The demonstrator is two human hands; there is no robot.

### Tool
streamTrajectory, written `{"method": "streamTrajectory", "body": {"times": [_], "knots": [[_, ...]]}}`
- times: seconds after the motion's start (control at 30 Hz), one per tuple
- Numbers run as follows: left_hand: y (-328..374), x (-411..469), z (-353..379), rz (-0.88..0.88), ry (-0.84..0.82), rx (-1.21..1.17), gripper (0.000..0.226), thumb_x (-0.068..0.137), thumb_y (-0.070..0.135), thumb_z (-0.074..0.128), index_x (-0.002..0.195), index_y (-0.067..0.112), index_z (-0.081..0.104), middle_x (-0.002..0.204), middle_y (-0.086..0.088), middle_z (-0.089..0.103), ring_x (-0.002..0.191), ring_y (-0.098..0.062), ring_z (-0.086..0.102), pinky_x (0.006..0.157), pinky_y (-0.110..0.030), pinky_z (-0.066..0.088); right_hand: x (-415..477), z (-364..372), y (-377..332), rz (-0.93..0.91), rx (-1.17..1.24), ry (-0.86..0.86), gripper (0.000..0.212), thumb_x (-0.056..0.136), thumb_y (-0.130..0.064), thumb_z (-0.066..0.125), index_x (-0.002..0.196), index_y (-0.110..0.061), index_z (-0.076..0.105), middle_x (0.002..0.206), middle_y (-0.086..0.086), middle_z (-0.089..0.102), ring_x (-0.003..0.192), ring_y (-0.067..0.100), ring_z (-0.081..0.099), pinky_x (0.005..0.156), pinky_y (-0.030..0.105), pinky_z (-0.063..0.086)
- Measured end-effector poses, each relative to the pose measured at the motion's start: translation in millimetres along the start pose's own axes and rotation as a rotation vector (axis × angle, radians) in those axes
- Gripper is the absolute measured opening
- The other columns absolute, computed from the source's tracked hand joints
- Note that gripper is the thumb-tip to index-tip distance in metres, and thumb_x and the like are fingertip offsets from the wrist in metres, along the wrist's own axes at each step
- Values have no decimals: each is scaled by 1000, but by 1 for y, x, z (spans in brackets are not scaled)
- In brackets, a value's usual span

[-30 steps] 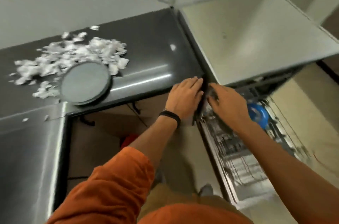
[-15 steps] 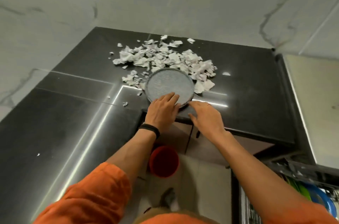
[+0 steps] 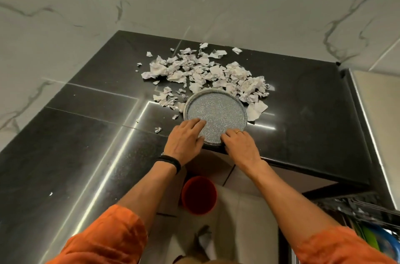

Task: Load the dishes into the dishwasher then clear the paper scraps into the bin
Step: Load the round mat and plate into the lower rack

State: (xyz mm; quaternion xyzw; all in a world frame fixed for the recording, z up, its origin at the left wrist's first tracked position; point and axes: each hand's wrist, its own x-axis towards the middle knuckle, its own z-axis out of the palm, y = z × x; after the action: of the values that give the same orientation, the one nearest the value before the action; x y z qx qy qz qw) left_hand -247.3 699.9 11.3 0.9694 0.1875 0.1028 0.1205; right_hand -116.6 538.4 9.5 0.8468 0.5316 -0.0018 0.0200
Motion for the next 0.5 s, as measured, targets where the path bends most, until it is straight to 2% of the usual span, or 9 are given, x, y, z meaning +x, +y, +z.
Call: {"method": "streamTrajectory", "body": {"times": [0.1, 0.2, 0.3, 0.37, 0.43, 0.5], "knots": [[9, 4, 3, 44, -129, 34, 68, 84, 40, 56, 149, 28, 40, 151, -3, 45, 140, -26, 40, 106, -48, 42, -13, -3, 5, -68, -7, 87, 39, 62, -17, 85, 94, -16, 64, 90, 3, 65, 82, 25, 64, 66, 36, 49], [25, 7, 4, 95, -147, 29, 81, 75, 50, 54, 152, 34, 35, 156, 0, 39, 148, -24, 26, 118, -49, 25, -27, -10, 15, -54, -34, 200, 36, 71, -15, 77, 100, -17, 57, 94, 4, 63, 87, 25, 60, 70, 39, 46], [45, 14, 3, 204, -115, 20, 85, 71, 49, 56, 153, 33, 36, 155, 2, 40, 149, -23, 24, 121, -47, 15, -40, -21, 32, 2, -60, 320, 28, 78, -14, 74, 102, -18, 60, 94, 2, 63, 88, 25, 58, 73, 38, 43], [60, 21, 5, 266, -106, 34, 86, 73, 45, 61, 153, 31, 35, 155, 1, 40, 149, -24, 25, 122, -46, 15, -53, -29, 45, 28, -91, 409, 19, 84, -12, 70, 99, -19, 60, 90, 1, 62, 86, 24, 56, 73, 37, 39], [75, 27, 9, 309, -65, 54, 85, 74, 31, 72, 152, 29, 39, 152, -1, 45, 146, -24, 31, 120, -45, 23, -69, -37, 57, 57, -93, 482, 15, 88, -10, 65, 97, -19, 58, 88, 0, 60, 83, 23, 54, 72, 36, 37], [98, 34, 12, 384, -3, 40, 81, 71, 14, 75, 147, 26, 48, 146, -1, 52, 138, -25, 43, 114, -44, 32, -94, -44, 68, 110, -84, 523, 12, 89, -11, 62, 95, -19, 56, 87, 0, 58, 82, 24, 52, 71, 38, 38]]}}
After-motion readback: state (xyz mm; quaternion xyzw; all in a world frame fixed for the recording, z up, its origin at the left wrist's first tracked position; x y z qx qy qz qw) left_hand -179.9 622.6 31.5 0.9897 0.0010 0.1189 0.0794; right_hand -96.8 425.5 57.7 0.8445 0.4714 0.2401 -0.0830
